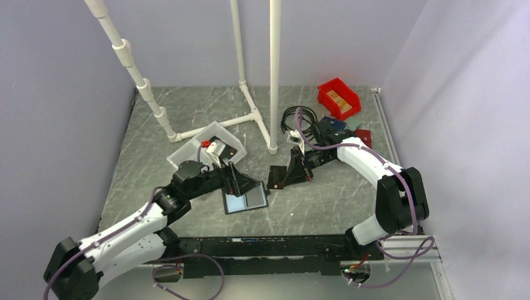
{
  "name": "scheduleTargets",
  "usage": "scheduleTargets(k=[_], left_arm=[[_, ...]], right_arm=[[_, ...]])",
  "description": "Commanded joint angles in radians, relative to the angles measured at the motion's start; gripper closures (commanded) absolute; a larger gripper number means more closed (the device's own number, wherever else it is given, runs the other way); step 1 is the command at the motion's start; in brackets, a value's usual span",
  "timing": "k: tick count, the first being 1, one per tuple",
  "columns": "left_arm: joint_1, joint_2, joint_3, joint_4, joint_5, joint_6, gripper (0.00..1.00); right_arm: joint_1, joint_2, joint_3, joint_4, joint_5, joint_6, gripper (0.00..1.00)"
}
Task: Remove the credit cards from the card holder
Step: Place the card holder at the center of the board, then place the credit card in the storage box.
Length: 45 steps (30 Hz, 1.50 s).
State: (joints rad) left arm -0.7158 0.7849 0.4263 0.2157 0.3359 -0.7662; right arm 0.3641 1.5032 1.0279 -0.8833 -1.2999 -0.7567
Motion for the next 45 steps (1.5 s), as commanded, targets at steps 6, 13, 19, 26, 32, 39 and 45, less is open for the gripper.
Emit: scheduleTargets(k=[6, 13, 19, 26, 32, 39, 45], left_arm=[[-0.004, 0.216, 0.036, 0.378, 0.127, -0.008, 0.09], [-0.005, 0.268, 0.051, 0.420, 0.137, -0.033, 0.11], [-0.010, 0.276, 0.049, 0.441, 0.129, -0.043, 0.17], [-0.016, 0.305, 0.065, 0.432, 0.134, -0.052, 0.33], [-0.025, 0.300, 0.072, 0.414, 0.120, -0.040, 0.34], [-0.031, 0.303, 0.074, 0.417, 0.123, -0.036, 0.40], [-0.038, 0.322, 0.095, 0.416, 0.133, -0.027, 0.47]], right_arm=[[-0.003, -0.023, 0.037, -0.014, -0.016, -0.050, 1.00], [-0.002, -0.019, 0.041, -0.022, -0.018, -0.055, 1.00], [-0.003, -0.019, 0.041, -0.022, -0.020, -0.056, 1.00], [-0.002, -0.018, 0.041, -0.023, -0.022, -0.058, 1.00], [-0.003, -0.015, 0.041, -0.023, -0.023, -0.058, 1.00], [-0.002, -0.019, 0.041, -0.025, -0.023, -0.060, 1.00], [-0.003, -0.016, 0.041, -0.026, -0.024, -0.061, 1.00]])
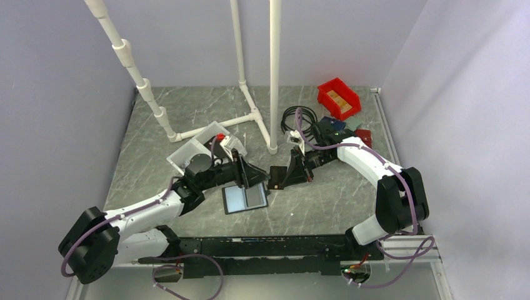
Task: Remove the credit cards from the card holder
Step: Place the credit card in the storage box.
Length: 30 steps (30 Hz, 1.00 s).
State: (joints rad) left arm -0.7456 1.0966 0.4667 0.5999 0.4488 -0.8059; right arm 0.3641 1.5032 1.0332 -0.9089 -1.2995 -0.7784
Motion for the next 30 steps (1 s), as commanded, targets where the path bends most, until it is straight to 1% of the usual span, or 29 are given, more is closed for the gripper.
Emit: scheduleTargets(k=[1, 8, 10, 18, 20, 21, 22, 26, 27, 28, 29, 30], left_arm=[[-0.010, 0.014, 0.057, 0.035, 0.021, 0.011, 0.47], [-0.023, 0.049, 0.063, 0.042, 0.024, 0.021, 0.48], [-0.027, 0.060, 0.068, 0.043, 0.022, 0.024, 0.51], [-0.041, 0.121, 0.103, 0.062, 0.051, 0.025, 0.70], [-0.043, 0.132, 0.108, 0.071, 0.064, 0.027, 0.84], [-0.044, 0.138, 0.110, 0.076, 0.072, 0.027, 0.95], [-0.044, 0.142, 0.110, 0.083, 0.077, 0.026, 1.00], [-0.045, 0.132, 0.095, 0.086, 0.061, 0.030, 1.00], [-0.046, 0.121, 0.090, 0.071, 0.050, 0.036, 1.00], [-0.045, 0.109, 0.085, 0.051, 0.041, 0.043, 1.00], [-0.046, 0.094, 0.080, 0.029, 0.034, 0.049, 1.00], [-0.046, 0.075, 0.072, 0.011, 0.027, 0.057, 1.00]], right_arm=[[-0.002, -0.015, 0.036, -0.001, -0.023, -0.039, 1.00], [-0.002, -0.015, 0.036, -0.001, -0.023, -0.039, 1.00], [-0.002, -0.016, 0.036, -0.001, -0.023, -0.041, 1.00], [-0.002, -0.016, 0.036, -0.002, -0.024, -0.041, 1.00], [-0.002, -0.016, 0.036, -0.002, -0.024, -0.041, 1.00], [-0.002, -0.016, 0.036, -0.002, -0.026, -0.041, 1.00], [-0.002, -0.016, 0.035, -0.002, -0.025, -0.041, 1.00], [-0.002, -0.016, 0.034, 0.008, -0.017, -0.027, 1.00], [-0.002, -0.016, 0.034, 0.008, -0.013, -0.026, 0.93], [-0.002, -0.016, 0.036, 0.008, -0.009, -0.026, 0.82], [-0.002, -0.016, 0.037, 0.008, -0.004, -0.025, 0.70], [-0.002, -0.018, 0.039, 0.007, 0.001, -0.023, 0.56]])
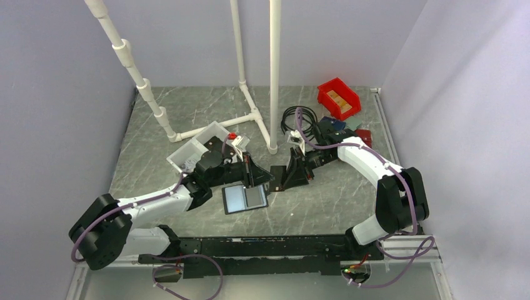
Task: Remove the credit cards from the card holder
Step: Place the credit card in the storage box.
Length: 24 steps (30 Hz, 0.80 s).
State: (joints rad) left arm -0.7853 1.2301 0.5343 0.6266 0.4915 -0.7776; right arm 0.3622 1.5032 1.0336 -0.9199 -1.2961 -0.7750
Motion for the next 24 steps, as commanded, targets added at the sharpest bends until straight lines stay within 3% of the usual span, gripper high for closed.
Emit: scheduleTargets(k=[1, 3, 6, 18, 24], left_arm=[[-0.006, -0.077, -0.003, -0.037, -0.028, 0.036, 1.00], [-0.004, -0.117, -0.017, -0.083, -0.054, 0.052, 1.00], [0.004, -0.187, -0.030, -0.191, -0.115, 0.078, 1.00], [0.086, -0.418, -0.023, -0.663, -0.461, 0.109, 1.00], [0.190, -0.381, 0.016, -0.723, -0.545, 0.073, 1.00]], right_arm=[[0.000, -0.019, 0.038, 0.019, 0.004, -0.025, 0.46], [0.000, -0.026, 0.039, 0.025, 0.022, -0.018, 0.34], [0.000, -0.043, 0.029, 0.060, 0.069, 0.013, 0.27], [-0.003, -0.154, -0.008, 0.149, 0.245, 0.081, 0.23], [-0.004, -0.197, -0.021, 0.165, 0.267, 0.088, 0.23]])
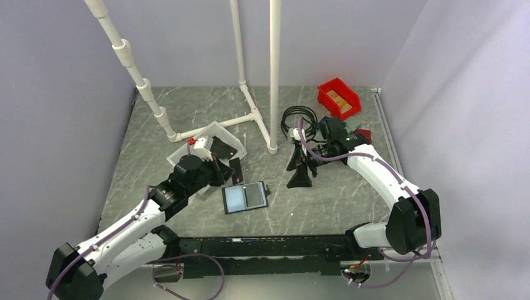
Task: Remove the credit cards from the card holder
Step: Place the credit card in the storage box.
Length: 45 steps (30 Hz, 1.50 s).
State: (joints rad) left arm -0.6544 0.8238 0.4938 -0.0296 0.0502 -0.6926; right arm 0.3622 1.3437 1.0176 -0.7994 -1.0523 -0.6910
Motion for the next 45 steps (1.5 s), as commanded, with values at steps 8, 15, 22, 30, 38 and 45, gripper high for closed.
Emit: scheduleTargets(k=[8, 15, 22, 30, 38, 45], left_arm=[[0.153, 0.215, 0.183, -0.093, -0.136, -0.102, 1.00], [0.207, 0.320, 0.266, -0.080, -0.107, -0.116, 1.00], [0.269, 0.388, 0.332, -0.091, -0.059, -0.128, 1.00], [0.330, 0.453, 0.366, -0.089, -0.005, -0.161, 1.00], [0.379, 0.505, 0.396, -0.098, 0.015, -0.181, 1.00], [0.411, 0.547, 0.417, -0.093, 0.045, -0.192, 1.00]], right_arm=[[-0.003, -0.052, -0.008, 0.045, 0.012, 0.006, 0.23], [-0.003, -0.057, -0.010, 0.045, 0.015, 0.006, 0.22], [-0.003, -0.058, -0.010, 0.046, 0.015, 0.007, 0.22], [-0.003, -0.054, -0.010, 0.045, 0.014, 0.006, 0.22], [-0.003, -0.054, -0.010, 0.045, 0.014, 0.006, 0.22], [-0.003, -0.055, -0.010, 0.046, 0.015, 0.008, 0.22]])
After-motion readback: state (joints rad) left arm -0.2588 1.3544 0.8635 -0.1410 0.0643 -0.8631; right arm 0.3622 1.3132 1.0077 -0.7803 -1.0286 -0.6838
